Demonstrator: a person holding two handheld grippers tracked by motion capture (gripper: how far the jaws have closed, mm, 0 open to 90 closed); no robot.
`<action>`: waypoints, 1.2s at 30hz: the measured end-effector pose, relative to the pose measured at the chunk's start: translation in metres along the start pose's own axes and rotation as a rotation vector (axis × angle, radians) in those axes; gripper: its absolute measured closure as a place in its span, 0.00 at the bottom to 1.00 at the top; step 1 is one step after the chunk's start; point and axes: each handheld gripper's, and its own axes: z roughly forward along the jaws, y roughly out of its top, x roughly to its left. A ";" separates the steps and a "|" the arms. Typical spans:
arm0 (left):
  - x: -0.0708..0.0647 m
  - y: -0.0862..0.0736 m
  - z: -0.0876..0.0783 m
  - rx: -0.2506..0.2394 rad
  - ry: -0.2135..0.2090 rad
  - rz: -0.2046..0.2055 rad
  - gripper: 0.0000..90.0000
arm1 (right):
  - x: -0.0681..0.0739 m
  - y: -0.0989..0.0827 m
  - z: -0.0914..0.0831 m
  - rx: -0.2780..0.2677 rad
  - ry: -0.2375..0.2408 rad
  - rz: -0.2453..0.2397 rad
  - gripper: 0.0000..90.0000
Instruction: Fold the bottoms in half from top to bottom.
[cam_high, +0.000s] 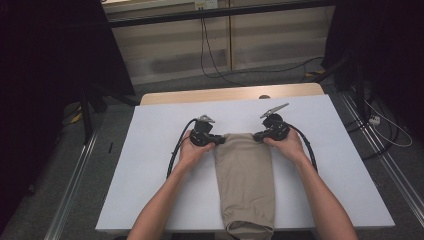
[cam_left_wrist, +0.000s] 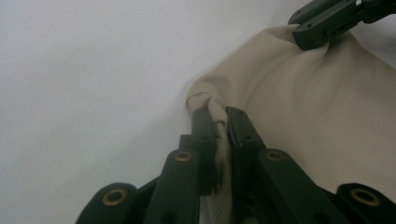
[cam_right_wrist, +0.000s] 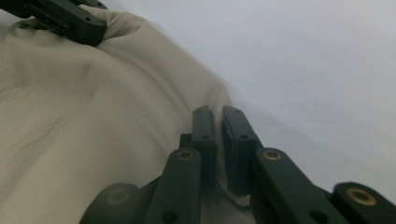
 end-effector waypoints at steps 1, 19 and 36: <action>-0.001 0.000 -0.003 -0.005 0.001 0.003 0.94 | 0.001 0.000 -0.002 -0.006 -0.008 0.002 0.95; 0.009 0.065 -0.080 -0.309 0.177 -0.027 0.95 | 0.012 0.064 -0.061 -0.365 -0.085 0.037 0.96; 0.027 0.124 -0.104 -0.393 0.252 -0.033 0.95 | 0.005 0.135 -0.090 -0.434 -0.152 0.019 0.96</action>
